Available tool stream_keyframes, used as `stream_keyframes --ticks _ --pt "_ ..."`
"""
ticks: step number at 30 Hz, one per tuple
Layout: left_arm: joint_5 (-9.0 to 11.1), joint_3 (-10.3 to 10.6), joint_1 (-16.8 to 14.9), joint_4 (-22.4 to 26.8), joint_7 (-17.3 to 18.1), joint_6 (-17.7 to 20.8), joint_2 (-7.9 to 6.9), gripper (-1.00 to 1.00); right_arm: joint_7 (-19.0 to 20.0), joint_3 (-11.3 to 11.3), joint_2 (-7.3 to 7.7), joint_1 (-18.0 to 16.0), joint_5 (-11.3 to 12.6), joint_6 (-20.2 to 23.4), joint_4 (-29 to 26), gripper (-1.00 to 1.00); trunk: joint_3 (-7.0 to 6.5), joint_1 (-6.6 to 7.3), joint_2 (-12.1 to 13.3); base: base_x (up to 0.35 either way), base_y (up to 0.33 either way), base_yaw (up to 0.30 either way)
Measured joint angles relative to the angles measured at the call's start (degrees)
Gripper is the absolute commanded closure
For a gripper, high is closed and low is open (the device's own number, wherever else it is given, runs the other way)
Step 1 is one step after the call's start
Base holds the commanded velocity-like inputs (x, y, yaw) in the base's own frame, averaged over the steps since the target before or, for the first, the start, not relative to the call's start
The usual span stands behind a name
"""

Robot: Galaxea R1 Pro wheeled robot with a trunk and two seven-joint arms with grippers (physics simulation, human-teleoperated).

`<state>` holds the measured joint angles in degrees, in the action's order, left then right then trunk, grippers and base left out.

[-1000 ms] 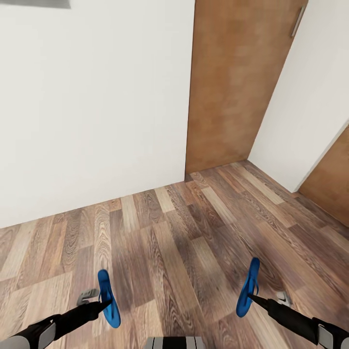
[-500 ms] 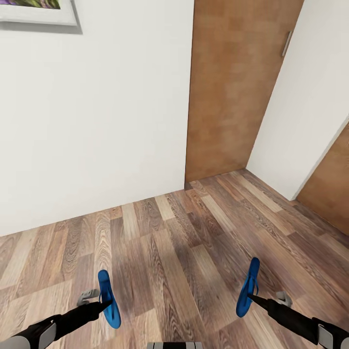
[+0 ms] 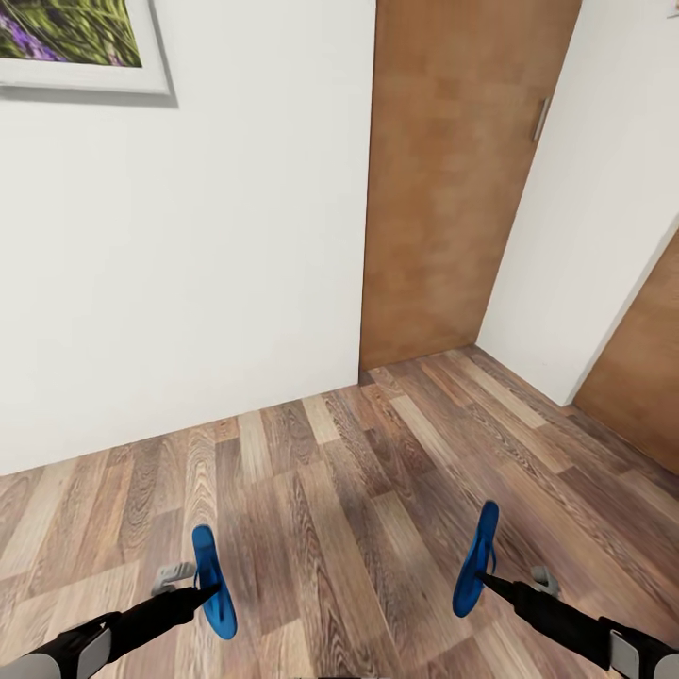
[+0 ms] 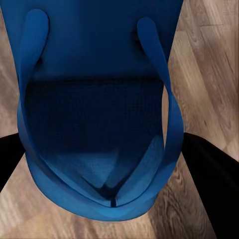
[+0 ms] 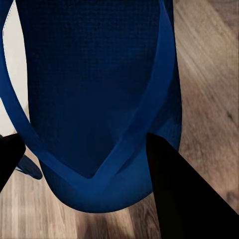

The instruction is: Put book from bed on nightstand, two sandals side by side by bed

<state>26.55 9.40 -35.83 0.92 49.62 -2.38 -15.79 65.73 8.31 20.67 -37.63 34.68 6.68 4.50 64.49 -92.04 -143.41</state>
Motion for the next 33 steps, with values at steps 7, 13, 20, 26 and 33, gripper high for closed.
stream_keyframes --ticks 7,13,20,26,33 --pt "0.0 -0.02 0.0 0.0 0.0 0.0 0.07 1.0 0.0 0.0 -0.01 0.0 0.0 0.0 0.0 1.0 -1.55 0.18 0.09 0.0 0.0 0.0" --pt "0.0 0.03 0.0 0.0 0.02 0.0 0.15 1.0 0.0 0.0 -0.01 0.0 0.0 0.0 0.0 1.0 -2.88 0.34 0.17 0.0 0.0 0.0" --pt "0.0 0.0 0.0 0.0 -0.05 0.0 0.56 1.0 0.0 -0.01 -0.01 0.0 0.0 0.0 0.0 1.0 -4.18 1.67 2.58 0.0 0.0 0.0" --pt "0.0 0.01 0.0 0.0 -0.05 0.0 0.81 1.0 0.0 -0.01 -0.01 0.0 0.0 0.0 0.0 1.0 -5.26 2.99 4.99 0.0 0.0 0.0" --pt "0.0 -0.01 0.0 0.0 -0.06 0.0 0.86 1.0 0.0 0.0 -0.01 0.0 0.0 0.0 0.0 1.0 -6.52 4.53 7.8 0.0 0.0 0.0"
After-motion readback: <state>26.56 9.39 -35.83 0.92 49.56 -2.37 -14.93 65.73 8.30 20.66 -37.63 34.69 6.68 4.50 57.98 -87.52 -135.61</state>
